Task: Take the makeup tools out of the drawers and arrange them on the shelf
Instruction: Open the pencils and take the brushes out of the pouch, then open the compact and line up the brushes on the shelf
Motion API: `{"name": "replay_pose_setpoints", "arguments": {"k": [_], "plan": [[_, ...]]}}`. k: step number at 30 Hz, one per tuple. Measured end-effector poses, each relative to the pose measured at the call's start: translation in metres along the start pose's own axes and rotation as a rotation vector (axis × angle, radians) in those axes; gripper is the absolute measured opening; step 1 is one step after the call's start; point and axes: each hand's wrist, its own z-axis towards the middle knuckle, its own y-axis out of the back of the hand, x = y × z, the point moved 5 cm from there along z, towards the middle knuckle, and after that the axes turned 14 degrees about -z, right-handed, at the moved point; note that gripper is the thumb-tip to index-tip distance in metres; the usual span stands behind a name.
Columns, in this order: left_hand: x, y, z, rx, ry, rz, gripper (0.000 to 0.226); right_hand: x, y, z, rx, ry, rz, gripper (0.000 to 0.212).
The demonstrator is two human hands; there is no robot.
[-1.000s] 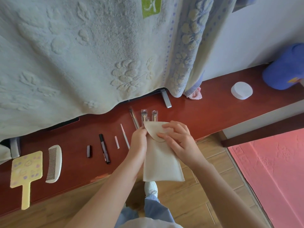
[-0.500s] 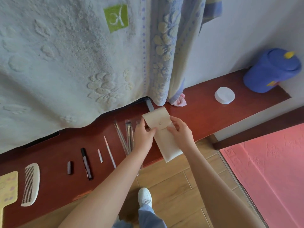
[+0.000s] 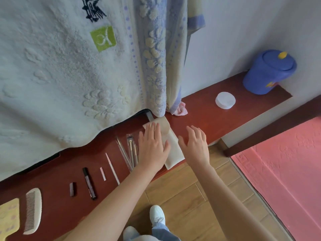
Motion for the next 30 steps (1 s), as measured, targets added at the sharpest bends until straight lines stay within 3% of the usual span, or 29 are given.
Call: {"name": "replay_pose_setpoints", "arguments": {"k": [8, 17, 24, 30], "plan": [[-0.081, 0.015, -0.006, 0.136, -0.306, 0.158, 0.072, -0.052, 0.075, -0.048, -0.078, -0.120, -0.133, 0.071], [-0.154, 0.006, -0.031, 0.230, -0.458, 0.174, 0.073, -0.099, 0.124, -0.100, -0.060, -0.174, -0.206, 0.080], [-0.194, -0.022, -0.037, 0.226, -0.452, 0.211, 0.074, -0.140, 0.141, -0.093, -0.055, -0.107, -0.232, 0.082], [-0.226, -0.063, -0.035, 0.202, -0.299, 0.134, 0.073, -0.199, 0.152, -0.071, 0.021, 0.023, -0.286, 0.083]]}}
